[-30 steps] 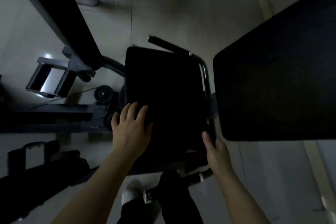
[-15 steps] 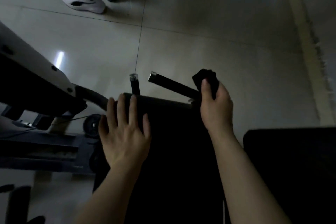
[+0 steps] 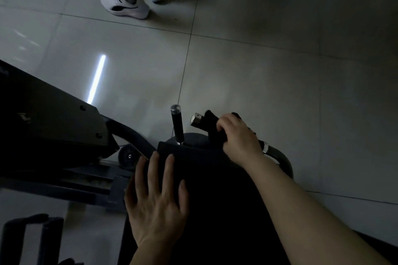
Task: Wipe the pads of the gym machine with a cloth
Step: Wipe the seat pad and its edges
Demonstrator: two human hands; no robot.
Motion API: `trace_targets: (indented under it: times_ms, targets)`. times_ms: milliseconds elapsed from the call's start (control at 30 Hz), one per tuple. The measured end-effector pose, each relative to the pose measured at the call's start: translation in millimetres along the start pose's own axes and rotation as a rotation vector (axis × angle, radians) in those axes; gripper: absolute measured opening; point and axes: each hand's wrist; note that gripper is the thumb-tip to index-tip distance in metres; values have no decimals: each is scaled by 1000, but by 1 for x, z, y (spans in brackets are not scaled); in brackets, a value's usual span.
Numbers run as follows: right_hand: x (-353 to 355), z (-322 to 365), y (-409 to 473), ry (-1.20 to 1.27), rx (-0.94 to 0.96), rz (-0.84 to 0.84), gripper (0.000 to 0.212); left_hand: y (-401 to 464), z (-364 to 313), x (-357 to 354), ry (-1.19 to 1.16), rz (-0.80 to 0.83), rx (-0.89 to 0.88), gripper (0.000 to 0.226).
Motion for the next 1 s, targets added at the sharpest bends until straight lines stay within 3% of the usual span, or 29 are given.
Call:
trace_targets:
  times_ms: [133, 300, 367, 433, 500, 567, 733, 800, 900, 1000]
  targets:
    - [4, -43, -25, -14, -187, 80, 28, 0, -1, 2, -21, 10, 2, 59]
    - [15, -79, -34, -33, -678, 217, 14, 0, 0, 0, -20, 3, -16, 59]
    - [18, -53, -16, 68, -627, 107, 16, 1, 1, -1, -18, -5, -22, 60]
    - [19, -10, 3, 120, -383, 32, 17, 1, 1, -1, -11, -6, -24, 59]
    - [17, 29, 17, 90, -107, 37, 20, 1, 1, -1, -1, -6, -22, 59]
    - [17, 42, 27, 106, 1, 90, 22, 1, 1, -1, -1, -12, -20, 59]
    - [30, -9, 34, 267, -181, 349, 24, 0, 0, 0, -27, -24, -15, 59]
    - [30, -47, 28, 144, -282, 464, 17, 1, 0, -1, -34, -31, -16, 59]
    - [25, -99, 13, -117, -393, 653, 25, 0, 0, -1, -30, -54, -25, 59]
    - [25, -105, 10, 80, -485, 659, 24, 0, 0, -1, -35, -67, -26, 59]
Point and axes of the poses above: each hand's wrist, its own y-axis towards the middle knuckle, its own x-axis out of the back of the hand, z = x × y, and after that the axes turned 12 degrees about -y, right-handed
